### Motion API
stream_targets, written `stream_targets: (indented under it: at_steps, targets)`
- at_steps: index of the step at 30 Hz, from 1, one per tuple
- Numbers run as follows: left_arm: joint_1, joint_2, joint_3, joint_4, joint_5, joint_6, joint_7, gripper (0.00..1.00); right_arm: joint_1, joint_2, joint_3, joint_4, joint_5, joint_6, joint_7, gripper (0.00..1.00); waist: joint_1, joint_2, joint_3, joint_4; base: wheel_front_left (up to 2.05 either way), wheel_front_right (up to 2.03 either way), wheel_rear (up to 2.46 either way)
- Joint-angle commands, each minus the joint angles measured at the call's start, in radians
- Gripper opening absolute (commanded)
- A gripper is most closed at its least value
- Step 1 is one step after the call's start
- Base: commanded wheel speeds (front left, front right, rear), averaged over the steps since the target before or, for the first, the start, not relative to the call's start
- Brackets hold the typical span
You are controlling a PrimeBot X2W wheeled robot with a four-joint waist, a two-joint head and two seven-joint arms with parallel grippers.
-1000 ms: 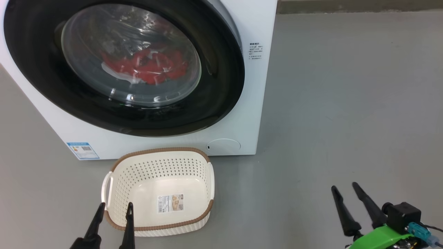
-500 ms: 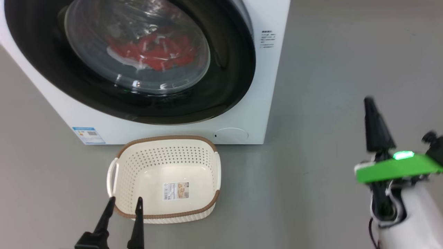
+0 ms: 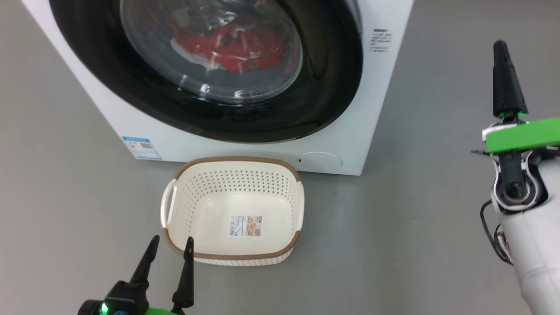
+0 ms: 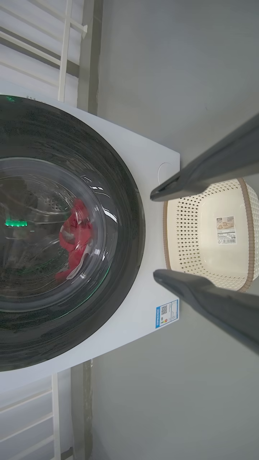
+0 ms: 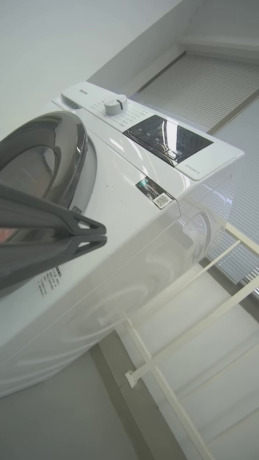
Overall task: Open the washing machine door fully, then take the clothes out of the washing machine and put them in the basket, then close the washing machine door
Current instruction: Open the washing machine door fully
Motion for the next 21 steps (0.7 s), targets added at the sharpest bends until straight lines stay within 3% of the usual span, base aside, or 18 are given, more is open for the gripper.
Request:
stream_targets:
  at_steps: [1,7,10,21]
  targets:
    - [-0.037,0.008,0.027,-0.022,-0.011,0.003,-0.012,1.0,-0.037,-0.017,0.039,-0.007,0.05,0.002,-0.005,0.0,-0.0001,0.0,0.018,0.024,0.0,0.0,0.0]
    - [-0.061,0.008,0.009,-0.027,-0.025,0.005,-0.012,1.0,-0.116,-0.058,0.093,0.033,0.341,0.002,0.113,0.0,-0.0001,0.0,0.053,0.054,0.0,0.0,0.0]
    - [-0.071,0.008,0.001,-0.029,-0.036,0.005,-0.012,1.0,-0.153,-0.084,0.115,0.048,0.426,0.002,0.197,0.0,-0.0001,0.0,0.072,0.064,0.0,0.0,0.0]
    - [-0.112,0.008,-0.042,-0.034,-0.064,0.004,-0.012,1.0,-0.295,-0.116,0.121,0.111,0.591,0.002,0.474,0.0,-0.0001,0.0,0.144,0.102,0.0,0.0,0.0]
